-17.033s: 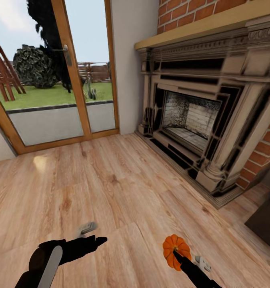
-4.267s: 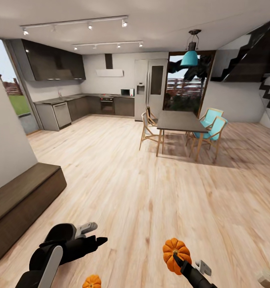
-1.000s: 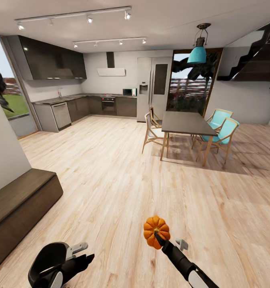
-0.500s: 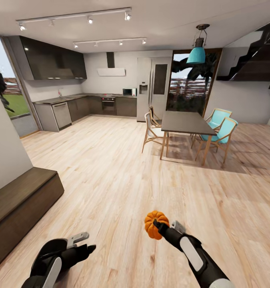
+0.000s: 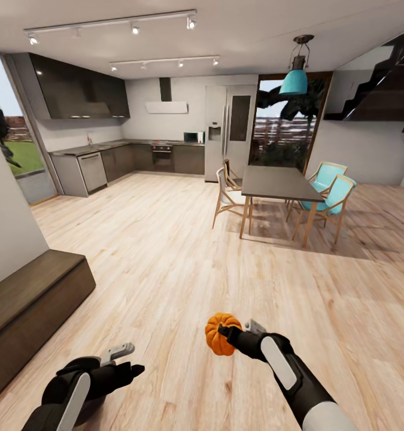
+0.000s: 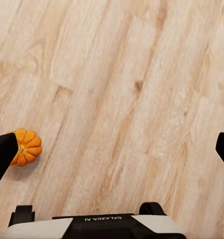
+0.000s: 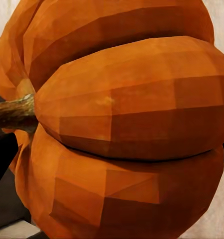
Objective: Place each of the two pumpkins and all three candles from the living room inside a cabinet in the living room (use any cabinet), then make sure every cabinet is closed, and position the cauldron so it is next to a table in the living room.
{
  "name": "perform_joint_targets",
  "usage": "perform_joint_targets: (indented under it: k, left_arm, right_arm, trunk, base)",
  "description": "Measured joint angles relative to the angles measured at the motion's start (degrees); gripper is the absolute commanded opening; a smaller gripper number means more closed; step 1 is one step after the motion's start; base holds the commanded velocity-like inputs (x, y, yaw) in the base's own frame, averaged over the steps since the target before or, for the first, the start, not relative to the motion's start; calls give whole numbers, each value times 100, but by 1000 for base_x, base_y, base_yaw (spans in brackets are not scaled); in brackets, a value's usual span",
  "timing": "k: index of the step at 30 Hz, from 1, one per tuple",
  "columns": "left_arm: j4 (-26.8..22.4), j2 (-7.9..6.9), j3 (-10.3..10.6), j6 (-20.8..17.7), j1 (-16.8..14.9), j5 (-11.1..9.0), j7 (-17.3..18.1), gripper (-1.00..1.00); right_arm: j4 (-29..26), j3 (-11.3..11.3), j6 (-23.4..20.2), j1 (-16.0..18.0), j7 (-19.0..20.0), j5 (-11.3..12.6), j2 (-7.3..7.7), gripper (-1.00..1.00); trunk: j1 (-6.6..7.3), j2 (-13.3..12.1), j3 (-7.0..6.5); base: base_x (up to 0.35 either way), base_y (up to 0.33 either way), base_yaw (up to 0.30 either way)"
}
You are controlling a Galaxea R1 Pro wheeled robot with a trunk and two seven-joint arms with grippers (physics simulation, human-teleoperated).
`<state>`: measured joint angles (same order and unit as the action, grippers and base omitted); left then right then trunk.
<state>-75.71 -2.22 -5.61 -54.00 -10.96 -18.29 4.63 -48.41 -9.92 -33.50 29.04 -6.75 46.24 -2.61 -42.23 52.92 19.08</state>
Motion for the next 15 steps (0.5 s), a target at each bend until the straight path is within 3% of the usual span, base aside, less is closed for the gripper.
perform_joint_targets:
  k: [11,14,15]
  left_arm:
    - [92,5,-1,-90,-72,-25,-5,100]
    - [279,2,-2,-86,-156,-15,-62,100]
    - [412,2,-3,-84,-226,-2,-139,100]
  right_arm:
    - [-1329,-16,-264,-63,-159,-47,33,-100]
    - [-1994,-23,-618,-53,-836,-69,14,-100]
    - [-2235,-28,-809,-51,-1294,-89,5,-100]
  trunk:
    - [-242,442,197]
    - [-308,562,252]
    - [-330,602,270]
  base:
    - [0,0,0]
    - [0,0,0]
    - [0,0,0]
